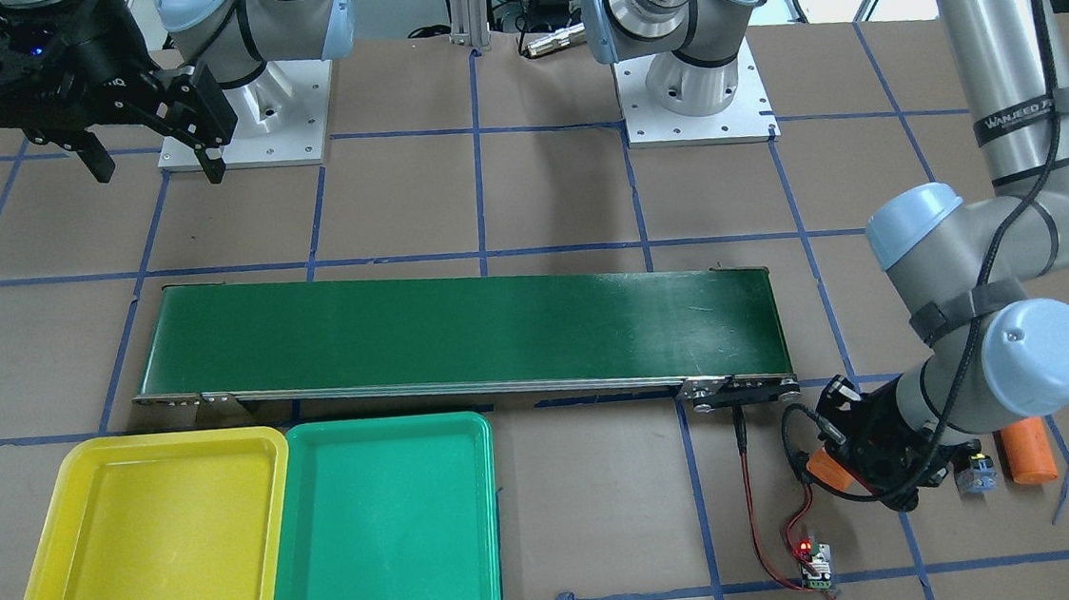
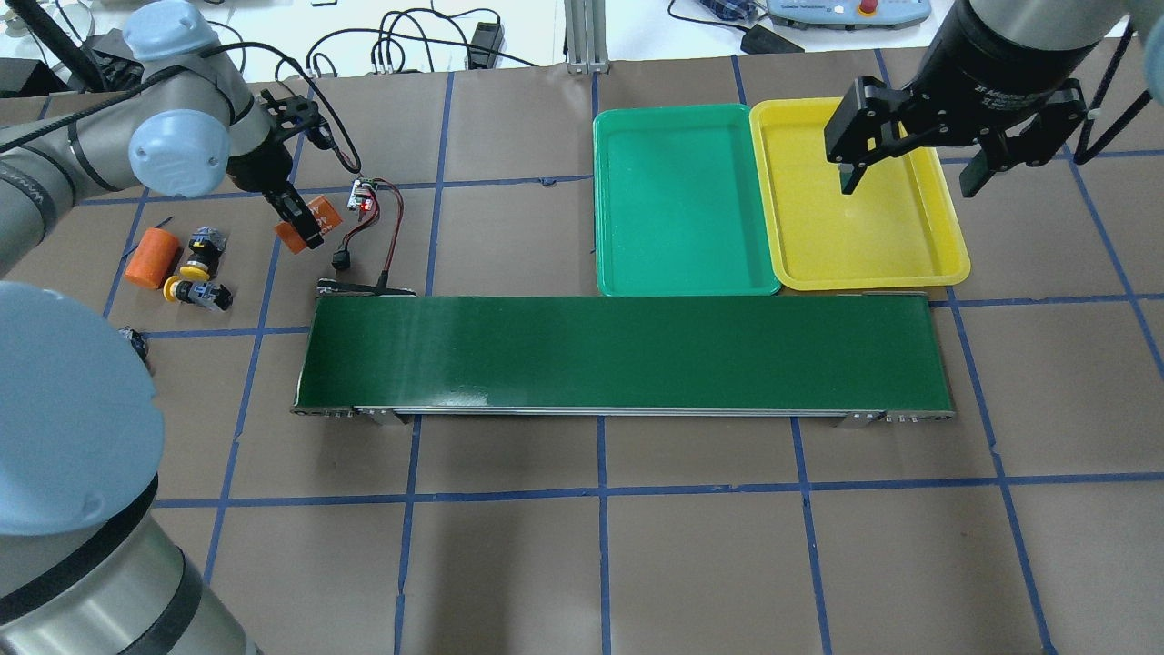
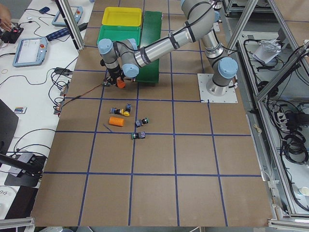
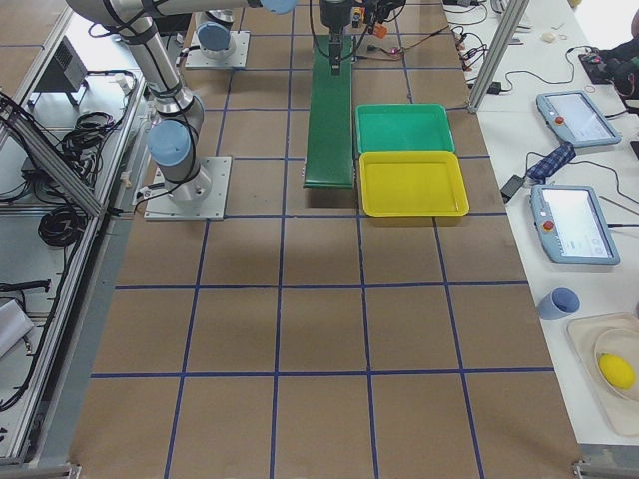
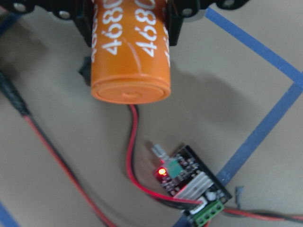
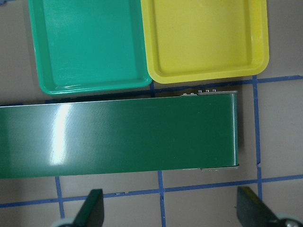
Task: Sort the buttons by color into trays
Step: 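Carry the orange cylinder onto the near end of the conveyor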
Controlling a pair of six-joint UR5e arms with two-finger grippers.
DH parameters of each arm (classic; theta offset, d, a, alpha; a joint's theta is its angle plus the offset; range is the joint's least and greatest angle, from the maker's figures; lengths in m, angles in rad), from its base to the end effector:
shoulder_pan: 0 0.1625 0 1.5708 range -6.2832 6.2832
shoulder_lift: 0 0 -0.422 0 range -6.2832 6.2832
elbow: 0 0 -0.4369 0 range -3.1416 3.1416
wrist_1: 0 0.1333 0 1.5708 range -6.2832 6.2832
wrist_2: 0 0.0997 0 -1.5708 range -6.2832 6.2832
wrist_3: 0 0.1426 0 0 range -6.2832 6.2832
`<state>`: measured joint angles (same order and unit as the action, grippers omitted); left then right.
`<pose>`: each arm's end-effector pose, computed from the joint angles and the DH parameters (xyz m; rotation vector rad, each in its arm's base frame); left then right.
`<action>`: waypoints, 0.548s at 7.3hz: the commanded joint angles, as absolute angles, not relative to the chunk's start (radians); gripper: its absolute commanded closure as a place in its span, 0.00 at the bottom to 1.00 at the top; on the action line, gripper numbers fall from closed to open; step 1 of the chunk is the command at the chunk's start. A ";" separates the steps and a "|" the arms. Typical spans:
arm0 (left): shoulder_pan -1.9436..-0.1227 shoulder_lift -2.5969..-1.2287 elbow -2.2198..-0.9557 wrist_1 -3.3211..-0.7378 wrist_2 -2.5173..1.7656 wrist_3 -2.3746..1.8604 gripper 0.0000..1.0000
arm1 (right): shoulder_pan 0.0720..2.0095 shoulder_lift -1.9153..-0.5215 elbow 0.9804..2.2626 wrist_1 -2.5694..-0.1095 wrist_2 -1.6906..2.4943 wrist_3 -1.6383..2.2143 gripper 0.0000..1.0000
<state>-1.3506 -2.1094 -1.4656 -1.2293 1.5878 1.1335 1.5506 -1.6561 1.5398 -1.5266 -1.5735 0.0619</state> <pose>0.0250 -0.7109 0.1901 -1.3657 -2.7770 -0.1274 0.1226 -0.5103 0.4986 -0.1289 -3.1357 0.1133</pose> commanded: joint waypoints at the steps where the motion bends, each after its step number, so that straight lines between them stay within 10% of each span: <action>1: -1.396 -1.987 -1.521 -1.314 1.588 1.282 1.00 | 1.574 -1.657 1.540 -1.526 -1.578 0.061 0.00; 4: -1.511 -1.843 -1.780 -1.276 1.594 1.400 1.00 | 1.583 -1.658 1.540 -1.528 -1.580 0.064 0.00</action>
